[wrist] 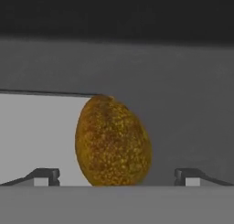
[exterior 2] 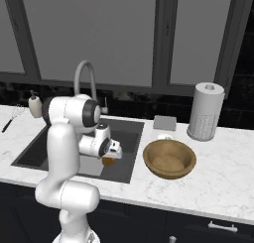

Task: Pick the avocado from the sink and place it in the bowl. Then pick the bowl and place it in the microwave. Then close the microwave door and press the start button.

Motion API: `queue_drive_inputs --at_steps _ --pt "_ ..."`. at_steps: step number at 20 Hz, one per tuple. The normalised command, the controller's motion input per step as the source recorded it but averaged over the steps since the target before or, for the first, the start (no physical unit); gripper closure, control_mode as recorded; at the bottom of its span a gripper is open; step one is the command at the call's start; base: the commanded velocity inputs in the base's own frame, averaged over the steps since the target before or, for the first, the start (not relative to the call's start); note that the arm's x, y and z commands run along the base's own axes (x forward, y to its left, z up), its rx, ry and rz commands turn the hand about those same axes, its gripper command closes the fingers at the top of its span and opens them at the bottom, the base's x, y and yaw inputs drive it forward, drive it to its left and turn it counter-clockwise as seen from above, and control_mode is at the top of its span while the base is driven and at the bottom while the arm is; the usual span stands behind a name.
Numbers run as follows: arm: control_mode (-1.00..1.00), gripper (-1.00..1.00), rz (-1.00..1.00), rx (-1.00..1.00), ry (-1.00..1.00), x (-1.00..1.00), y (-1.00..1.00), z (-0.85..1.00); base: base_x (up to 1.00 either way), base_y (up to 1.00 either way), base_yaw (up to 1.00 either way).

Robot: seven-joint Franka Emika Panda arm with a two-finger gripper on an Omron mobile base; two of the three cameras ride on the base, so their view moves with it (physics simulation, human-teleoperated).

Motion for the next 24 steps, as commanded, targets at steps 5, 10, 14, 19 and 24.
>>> queue_drive_inputs --at_steps 5,10,14,19,24 --pt "-1.0 -1.0 0.0 0.0 0.01 0.28 0.0 -0.5 0.0 0.0 0.0" --pt "-1.0 1.0 0.0 0.0 0.0 0.0 0.01 -0.39 0.0 0.0 0.0" --pt "-1.0 1.0 0.0 0.0 0.0 -0.09 0.02 -0.28 0.0 0.0 0.0" --pt "-1.0 1.0 -0.06 0.0 -0.06 -0.74 -0.02 0.53 0.0 0.0 0.0" --pt "-1.0 1.0 -0.09 0.0 -0.04 -0.75 -0.19 1.0 0.0 0.0 0.0"
